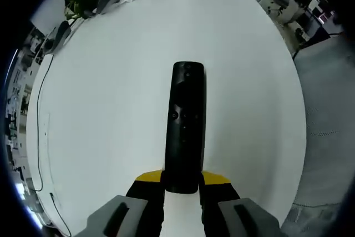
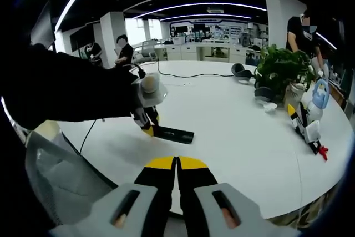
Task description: Press the specified remote control buttons in sequence, fully releasing each button before pressing the next.
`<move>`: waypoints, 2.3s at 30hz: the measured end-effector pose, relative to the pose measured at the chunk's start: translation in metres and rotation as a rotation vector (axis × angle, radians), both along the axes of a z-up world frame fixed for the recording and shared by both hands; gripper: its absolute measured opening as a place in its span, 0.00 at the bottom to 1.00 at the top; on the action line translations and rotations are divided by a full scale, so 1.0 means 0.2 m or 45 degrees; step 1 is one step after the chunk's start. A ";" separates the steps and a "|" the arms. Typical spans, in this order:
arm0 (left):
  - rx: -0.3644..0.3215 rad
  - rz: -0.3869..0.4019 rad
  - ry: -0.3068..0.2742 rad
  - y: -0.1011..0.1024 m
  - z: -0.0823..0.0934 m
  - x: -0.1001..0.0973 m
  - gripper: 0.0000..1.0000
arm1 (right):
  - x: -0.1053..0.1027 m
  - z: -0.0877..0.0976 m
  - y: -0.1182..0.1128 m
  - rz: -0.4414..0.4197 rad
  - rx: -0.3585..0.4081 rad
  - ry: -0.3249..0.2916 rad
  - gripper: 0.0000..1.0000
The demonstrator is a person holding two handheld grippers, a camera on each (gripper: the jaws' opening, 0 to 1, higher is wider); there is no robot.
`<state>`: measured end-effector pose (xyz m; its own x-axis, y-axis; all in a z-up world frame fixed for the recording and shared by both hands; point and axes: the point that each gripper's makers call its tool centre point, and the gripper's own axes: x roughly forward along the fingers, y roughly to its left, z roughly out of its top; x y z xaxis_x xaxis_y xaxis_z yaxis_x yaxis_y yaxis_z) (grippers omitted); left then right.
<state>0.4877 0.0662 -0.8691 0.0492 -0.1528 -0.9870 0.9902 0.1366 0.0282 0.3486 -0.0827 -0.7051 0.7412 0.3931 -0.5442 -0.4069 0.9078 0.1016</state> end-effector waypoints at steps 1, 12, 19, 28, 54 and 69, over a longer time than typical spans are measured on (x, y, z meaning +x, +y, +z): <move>-0.002 0.005 0.000 0.00 0.00 -0.01 0.23 | 0.00 0.00 0.00 0.003 0.000 0.002 0.00; 0.008 0.012 0.004 -0.01 0.00 -0.13 0.24 | -0.01 -0.02 0.01 0.021 -0.016 0.020 0.00; -0.003 0.000 0.001 0.00 0.00 -0.22 0.24 | -0.01 -0.02 0.01 0.024 -0.018 0.025 0.00; -0.022 0.007 -0.001 0.00 0.00 -0.30 0.24 | -0.01 -0.02 0.02 0.028 -0.025 0.026 0.00; -0.086 0.069 -0.014 0.00 0.01 -0.48 0.24 | -0.02 -0.03 0.04 0.058 -0.047 0.030 0.00; -0.111 0.079 -0.017 -0.01 0.01 -0.60 0.24 | -0.02 -0.03 0.03 0.050 -0.046 0.037 0.00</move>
<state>0.3680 0.0637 -0.8674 0.0739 -0.2341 -0.9694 0.9795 0.1998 0.0265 0.3439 -0.0769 -0.7111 0.7095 0.4013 -0.5792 -0.4395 0.8945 0.0815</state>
